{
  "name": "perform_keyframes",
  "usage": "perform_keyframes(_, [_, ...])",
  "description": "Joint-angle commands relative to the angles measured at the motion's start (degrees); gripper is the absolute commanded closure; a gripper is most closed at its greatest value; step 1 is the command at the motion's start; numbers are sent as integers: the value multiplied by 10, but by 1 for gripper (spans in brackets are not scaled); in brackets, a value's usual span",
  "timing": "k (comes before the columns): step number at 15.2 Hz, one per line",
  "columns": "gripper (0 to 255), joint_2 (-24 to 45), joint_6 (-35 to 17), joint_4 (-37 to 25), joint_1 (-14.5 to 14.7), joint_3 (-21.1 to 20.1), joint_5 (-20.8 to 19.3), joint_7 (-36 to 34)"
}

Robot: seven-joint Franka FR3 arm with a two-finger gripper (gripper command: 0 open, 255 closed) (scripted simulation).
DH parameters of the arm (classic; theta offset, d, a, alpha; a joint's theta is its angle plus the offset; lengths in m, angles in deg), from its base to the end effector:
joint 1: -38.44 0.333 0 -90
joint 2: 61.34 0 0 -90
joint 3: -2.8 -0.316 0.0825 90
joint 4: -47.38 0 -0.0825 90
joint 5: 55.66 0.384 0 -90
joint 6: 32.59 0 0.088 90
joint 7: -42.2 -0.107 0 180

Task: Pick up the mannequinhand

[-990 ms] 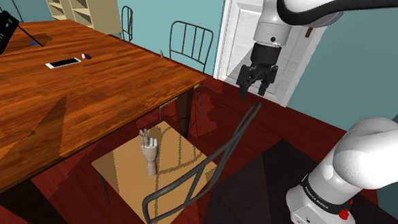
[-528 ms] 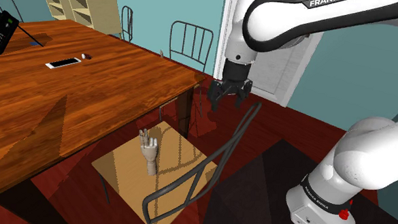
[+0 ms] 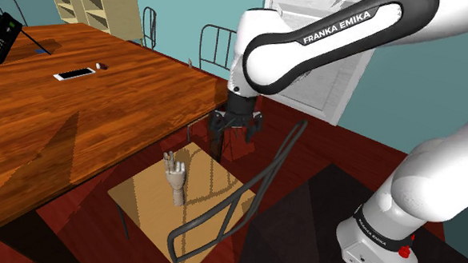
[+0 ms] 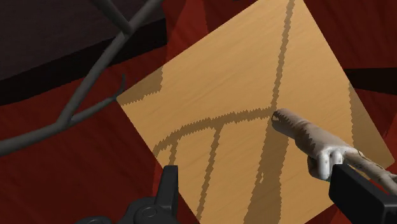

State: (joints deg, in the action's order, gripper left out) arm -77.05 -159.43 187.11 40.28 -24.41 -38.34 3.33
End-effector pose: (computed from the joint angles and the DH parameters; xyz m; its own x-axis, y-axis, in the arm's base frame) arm 0.3921 0.2302 0.3969 0.9340 -0.3521 -0.0607 -0.3568 -0.9280 -0.1075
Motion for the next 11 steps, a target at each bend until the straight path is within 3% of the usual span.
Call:
perform_keyframes(1, [0, 48, -35, -21, -8, -20, -20, -45])
perform_keyframes(6, [0, 177, -100, -90, -15, -54, -111, -183])
perform_keyframes(11, [0, 305, -131, -182, 22, -33, -224, -323])
